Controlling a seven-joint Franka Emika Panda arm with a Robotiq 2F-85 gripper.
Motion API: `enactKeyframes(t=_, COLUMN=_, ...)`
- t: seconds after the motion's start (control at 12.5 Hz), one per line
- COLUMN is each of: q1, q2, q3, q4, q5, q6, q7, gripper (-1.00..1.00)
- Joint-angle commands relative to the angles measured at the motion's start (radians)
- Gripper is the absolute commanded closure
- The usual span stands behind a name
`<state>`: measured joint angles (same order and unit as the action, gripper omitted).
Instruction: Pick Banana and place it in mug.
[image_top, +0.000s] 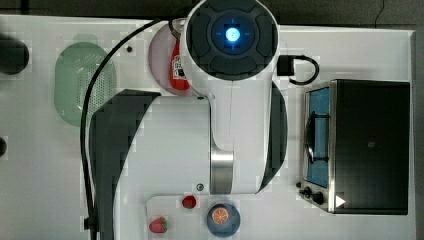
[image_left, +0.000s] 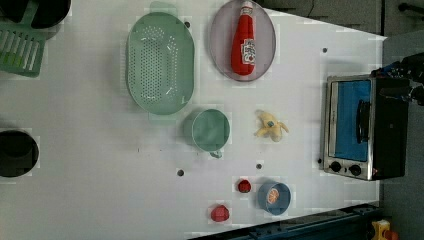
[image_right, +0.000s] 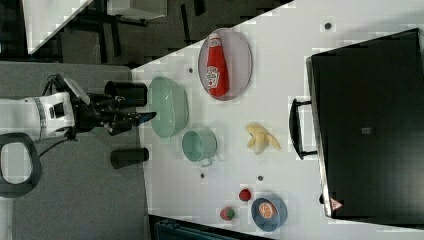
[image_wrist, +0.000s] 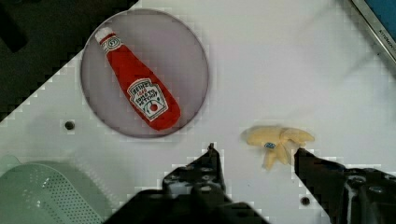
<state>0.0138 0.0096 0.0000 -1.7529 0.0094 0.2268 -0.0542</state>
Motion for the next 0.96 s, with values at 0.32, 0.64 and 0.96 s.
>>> enactKeyframes(t=0.32, q1=-0.028, q2=-0.371, q3=-0.028, q4=-0.310, q5=-0.049, q6=-0.206, q7=0.155, gripper=-1.00)
enactKeyframes(t=0.64, q1=-0.026, q2=-0.307, q3=-0.028, q4=-0.444, q5=-0.049, q6=0.000, q7=-0.045, gripper=-1.00)
enactKeyframes(t=0.96, q1=-0.026, q2=-0.195, q3=-0.031, q4=-0.582, q5=-0.049, q6=0.252, q7=-0.356, gripper=-1.00)
